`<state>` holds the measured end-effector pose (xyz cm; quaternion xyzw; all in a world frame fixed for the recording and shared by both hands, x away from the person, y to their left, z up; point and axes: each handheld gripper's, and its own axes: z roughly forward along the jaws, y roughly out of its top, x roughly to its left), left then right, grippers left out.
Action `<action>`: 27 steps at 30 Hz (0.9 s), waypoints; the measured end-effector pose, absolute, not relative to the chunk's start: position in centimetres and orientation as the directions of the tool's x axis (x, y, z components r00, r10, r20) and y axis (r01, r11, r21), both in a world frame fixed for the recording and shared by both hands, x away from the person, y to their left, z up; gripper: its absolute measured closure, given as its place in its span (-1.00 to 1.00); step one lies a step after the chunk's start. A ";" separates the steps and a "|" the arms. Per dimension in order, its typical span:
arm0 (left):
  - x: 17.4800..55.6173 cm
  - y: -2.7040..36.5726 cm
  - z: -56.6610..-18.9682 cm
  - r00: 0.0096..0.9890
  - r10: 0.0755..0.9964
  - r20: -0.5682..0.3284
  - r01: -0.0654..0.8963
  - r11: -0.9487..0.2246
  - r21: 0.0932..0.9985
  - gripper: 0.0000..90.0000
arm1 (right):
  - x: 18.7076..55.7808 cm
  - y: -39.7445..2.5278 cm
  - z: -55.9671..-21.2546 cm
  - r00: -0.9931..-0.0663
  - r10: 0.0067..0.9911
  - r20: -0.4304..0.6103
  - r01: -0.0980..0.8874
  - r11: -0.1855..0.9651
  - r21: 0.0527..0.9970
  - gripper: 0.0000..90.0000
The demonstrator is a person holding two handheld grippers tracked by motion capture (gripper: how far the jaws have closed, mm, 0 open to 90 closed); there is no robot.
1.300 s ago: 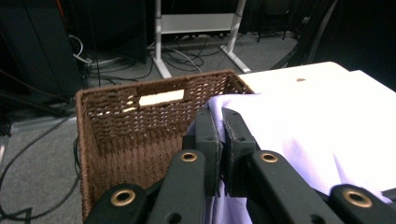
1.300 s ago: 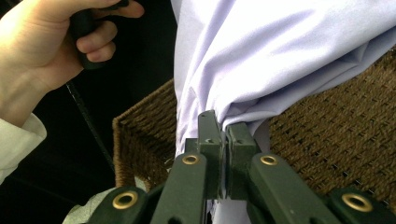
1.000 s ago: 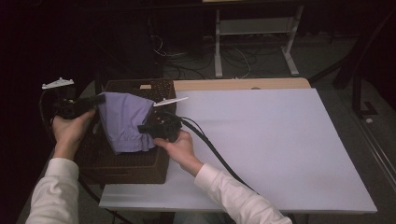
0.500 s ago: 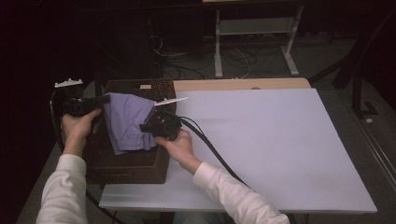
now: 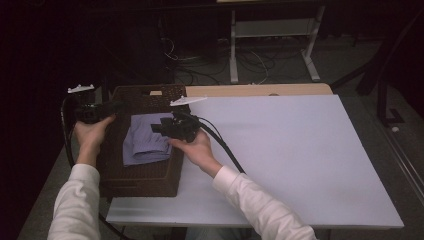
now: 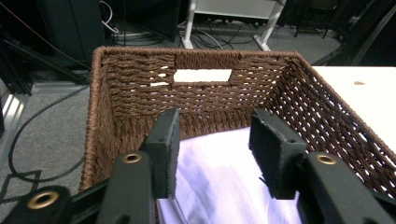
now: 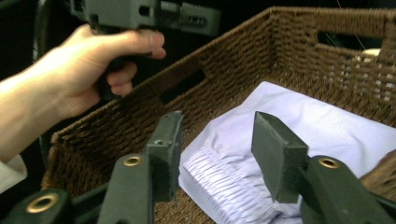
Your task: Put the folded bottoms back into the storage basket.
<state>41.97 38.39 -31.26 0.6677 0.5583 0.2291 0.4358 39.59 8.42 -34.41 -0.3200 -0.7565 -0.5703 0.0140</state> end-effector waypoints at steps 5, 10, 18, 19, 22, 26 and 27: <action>41.6 38.1 -31.0 0.275 0.945 -0.175 0.540 -0.001 0.842 -0.09 | 40.1 7.0 -33.6 -0.802 0.479 0.358 0.480 0.159 0.862 -0.10; 41.3 37.7 -30.7 0.298 0.937 -0.183 0.542 -0.009 0.840 -0.22 | 40.6 5.9 -33.3 -0.797 0.497 0.344 0.488 0.193 0.852 -0.29; 40.5 37.2 -30.1 0.328 0.923 -0.200 0.541 -0.010 0.841 -0.48 | 40.5 4.3 -32.8 -0.792 0.524 0.313 0.497 0.256 0.829 -0.68; 40.4 37.1 -30.1 0.333 0.921 -0.202 0.542 -0.012 0.840 -0.52 | 40.5 4.1 -32.8 -0.792 0.528 0.305 0.496 0.266 0.826 -0.68; 40.3 36.9 -30.1 0.343 0.914 -0.214 0.557 -0.015 0.831 -0.68 | 40.3 3.3 -32.6 -0.800 0.527 0.286 0.483 0.283 0.829 -0.70; 39.7 36.5 -30.0 0.358 0.909 -0.213 0.550 -0.022 0.835 -0.76 | 40.1 2.0 -32.3 -0.797 0.536 0.279 0.484 0.290 0.825 -0.72; 39.5 36.3 -29.8 0.367 0.904 -0.218 0.548 -0.021 0.836 -0.80 | 40.1 1.5 -32.3 -0.794 0.539 0.280 0.488 0.291 0.823 -0.76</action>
